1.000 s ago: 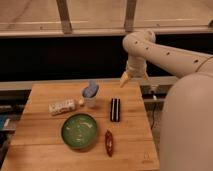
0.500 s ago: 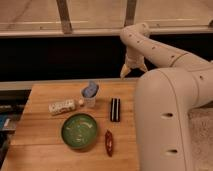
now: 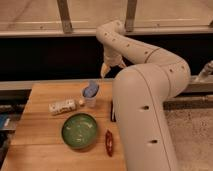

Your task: Move the arm in a circular motion

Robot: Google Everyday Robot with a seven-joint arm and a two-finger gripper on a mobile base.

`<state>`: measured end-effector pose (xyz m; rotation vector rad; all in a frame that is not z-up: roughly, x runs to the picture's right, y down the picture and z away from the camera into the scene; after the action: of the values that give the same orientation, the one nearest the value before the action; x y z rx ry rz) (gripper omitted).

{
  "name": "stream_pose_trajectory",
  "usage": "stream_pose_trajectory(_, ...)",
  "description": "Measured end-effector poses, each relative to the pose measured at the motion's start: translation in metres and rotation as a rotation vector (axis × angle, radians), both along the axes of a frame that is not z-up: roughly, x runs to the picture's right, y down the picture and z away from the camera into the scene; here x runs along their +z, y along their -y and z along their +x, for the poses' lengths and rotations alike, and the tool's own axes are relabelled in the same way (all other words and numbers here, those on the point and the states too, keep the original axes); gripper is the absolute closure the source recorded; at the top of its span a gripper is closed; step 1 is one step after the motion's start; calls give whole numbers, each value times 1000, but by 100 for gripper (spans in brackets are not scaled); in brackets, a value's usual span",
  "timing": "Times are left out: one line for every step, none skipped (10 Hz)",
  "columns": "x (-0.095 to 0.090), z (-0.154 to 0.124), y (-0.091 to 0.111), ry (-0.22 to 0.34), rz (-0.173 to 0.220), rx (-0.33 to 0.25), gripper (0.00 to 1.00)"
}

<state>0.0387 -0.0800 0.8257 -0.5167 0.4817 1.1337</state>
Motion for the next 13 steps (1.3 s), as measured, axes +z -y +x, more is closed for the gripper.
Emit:
stream_pose_trajectory(-12, -21, -12, 51, -2, -33, 20)
stream_pose_trajectory(-21, -31, -23, 81, -4, -53, 20)
stream_pose_trajectory(-33, -39, -36, 110, -2, -72, 20)
stream_pose_trajectory(-46, -42, -51, 120, 1, -75, 20)
stream_pose_trajectory(-55, -36, -62, 114, 2, -61, 20)
stream_pose_trajectory(-61, -27, -71, 95, -1, -45, 20)
stream_pose_trajectory(-67, -6, -82, 58, -2, -18, 20)
stream_pose_trajectory(-71, 17, -89, 16, -3, 13, 20)
stream_pose_trajectory(-74, 39, -94, -30, -3, 51, 20)
stream_pose_trajectory(-75, 65, -98, -86, -1, 101, 20)
stream_pose_trajectory(-71, 95, -98, -154, -1, 161, 20)
stream_pose_trajectory(-66, 112, -92, -190, -2, 191, 20)
stream_pose_trajectory(-55, 134, -82, -238, -6, 223, 20)
